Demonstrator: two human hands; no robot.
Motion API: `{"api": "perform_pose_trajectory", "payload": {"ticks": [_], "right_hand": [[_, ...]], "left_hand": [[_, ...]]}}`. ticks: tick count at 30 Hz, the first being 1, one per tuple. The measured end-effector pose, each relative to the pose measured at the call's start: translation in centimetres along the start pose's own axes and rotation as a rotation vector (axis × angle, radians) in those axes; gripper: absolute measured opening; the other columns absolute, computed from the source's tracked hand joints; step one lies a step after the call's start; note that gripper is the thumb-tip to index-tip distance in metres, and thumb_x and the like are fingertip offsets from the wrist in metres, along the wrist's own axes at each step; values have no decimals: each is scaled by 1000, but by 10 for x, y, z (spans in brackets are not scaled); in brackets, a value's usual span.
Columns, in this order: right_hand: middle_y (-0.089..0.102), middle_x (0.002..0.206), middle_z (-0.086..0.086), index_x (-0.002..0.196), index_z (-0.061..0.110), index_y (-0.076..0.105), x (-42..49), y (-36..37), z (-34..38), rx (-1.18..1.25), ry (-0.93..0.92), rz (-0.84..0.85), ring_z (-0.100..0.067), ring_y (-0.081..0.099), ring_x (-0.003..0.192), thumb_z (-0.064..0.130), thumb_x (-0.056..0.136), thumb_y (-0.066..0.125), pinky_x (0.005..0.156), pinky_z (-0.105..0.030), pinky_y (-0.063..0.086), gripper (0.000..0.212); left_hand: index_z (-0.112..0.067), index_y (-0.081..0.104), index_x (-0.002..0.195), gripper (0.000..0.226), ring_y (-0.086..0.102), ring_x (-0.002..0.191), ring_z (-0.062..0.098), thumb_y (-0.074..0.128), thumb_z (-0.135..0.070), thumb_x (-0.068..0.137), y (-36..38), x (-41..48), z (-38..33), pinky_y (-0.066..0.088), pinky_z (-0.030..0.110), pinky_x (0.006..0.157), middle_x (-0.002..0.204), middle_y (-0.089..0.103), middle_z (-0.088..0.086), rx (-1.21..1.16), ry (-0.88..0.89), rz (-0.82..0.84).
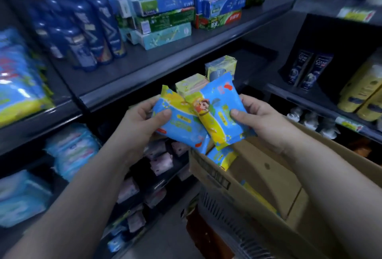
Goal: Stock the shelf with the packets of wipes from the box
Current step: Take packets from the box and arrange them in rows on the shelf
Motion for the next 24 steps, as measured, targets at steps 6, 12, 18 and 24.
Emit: {"api": "perform_pose_trajectory", "payload": {"ticks": [6,12,18,24], "right_hand": [[71,75,-6,94,1,60,4,102,17,44,-30,187,-12,66,59,5,82,56,50,-20,52,13],[72,81,-10,93,3,63,8,250,5,169,-76,241,-17,67,64,22,72,66,59,-28,57,29],[74,83,-5,90,13,70,2,383,7,47,-133,379,-13,68,67,52,43,87,63,-26,57,64],[73,97,-9,95,17,73,-8,497,43,-381,-236,772,-20,63,85,41,65,76,81,-38,49,38]], "left_hand": [[-10,64,101,29,68,68,12,60,-20,74,-72,-64,-23,57,24,59,82,73,2,-96,6,-99],[-10,59,101,25,70,74,13,58,-20,78,-155,-160,-34,58,27,64,88,74,2,-367,90,-328],[-5,56,114,24,71,83,22,50,-12,91,-282,-272,-58,59,35,61,99,72,7,-109,121,-604],[-13,67,92,12,64,66,23,59,-22,91,-385,-372,-96,50,32,51,82,71,11,332,41,-628]]}}
Point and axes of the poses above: each hand's wrist, its own x-axis towards the middle knuckle, its own y-axis out of the palm, z = x × y, the point moved 1 cm from there along x, towards the middle knuckle
